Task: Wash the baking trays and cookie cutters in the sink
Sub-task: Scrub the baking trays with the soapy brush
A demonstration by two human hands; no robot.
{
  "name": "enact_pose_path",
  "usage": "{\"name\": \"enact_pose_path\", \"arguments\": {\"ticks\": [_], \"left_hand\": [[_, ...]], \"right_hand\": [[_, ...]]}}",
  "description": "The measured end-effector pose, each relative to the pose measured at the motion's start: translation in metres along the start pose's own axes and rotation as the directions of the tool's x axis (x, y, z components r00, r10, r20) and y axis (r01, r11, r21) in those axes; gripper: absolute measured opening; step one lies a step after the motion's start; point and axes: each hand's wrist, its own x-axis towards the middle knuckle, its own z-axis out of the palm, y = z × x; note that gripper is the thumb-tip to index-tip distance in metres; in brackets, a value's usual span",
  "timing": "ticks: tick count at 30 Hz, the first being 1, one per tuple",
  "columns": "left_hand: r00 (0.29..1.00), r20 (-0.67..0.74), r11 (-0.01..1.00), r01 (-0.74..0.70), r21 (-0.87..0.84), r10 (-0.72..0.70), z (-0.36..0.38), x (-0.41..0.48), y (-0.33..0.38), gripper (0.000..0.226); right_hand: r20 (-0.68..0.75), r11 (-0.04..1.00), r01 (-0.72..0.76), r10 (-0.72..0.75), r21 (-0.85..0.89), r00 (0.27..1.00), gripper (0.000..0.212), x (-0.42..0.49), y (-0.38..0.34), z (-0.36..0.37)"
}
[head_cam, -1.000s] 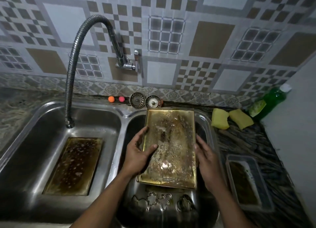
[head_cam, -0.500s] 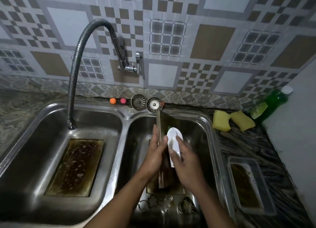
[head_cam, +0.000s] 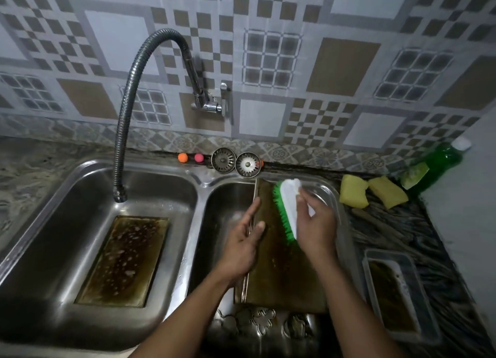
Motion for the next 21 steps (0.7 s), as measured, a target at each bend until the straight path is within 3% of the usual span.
{"name": "enact_pose_path", "arguments": {"ticks": [4,7,11,14,18,21], "left_hand": [[0.991,-0.124,0.999,-0.044,-0.032,0.04,-0.001,0.012,0.003,0.048],[0.988,-0.145,0.998,-0.058,-0.037,0.052,-0.013,0.015,0.005,0.05],[0.999,-0.028,0.999,-0.04,0.008,0.04,-0.016,0.01,0.002,0.05],[0.995,-0.003,0.994,-0.096,0.06,0.097,0.0,0.008,0.002,0.049],[0.976,-0.186,0.991,-0.126,-0.045,0.116,0.001,0.023,0.014,0.042],[0.936,-0.288,0.979,-0.2,0.031,0.2,-0.008,0.024,0.031,0.042]], "right_hand": [[0.108,0.987,0.16,-0.16,0.009,0.981,0.03,-0.036,-0.008,0.011],[0.06,0.997,0.08,-0.079,-0.013,0.995,0.028,-0.043,0.011,-0.002],[-0.072,0.998,-0.063,0.062,-0.014,0.995,0.028,-0.003,0.021,-0.009],[-0.098,0.998,-0.036,0.04,0.045,0.994,0.026,0.01,-0.004,0.004],[0.034,0.991,0.105,-0.108,0.085,0.994,0.026,-0.035,-0.023,0.017],[0.093,0.989,0.112,-0.121,0.098,0.988,0.027,-0.063,-0.004,0.005]]}}
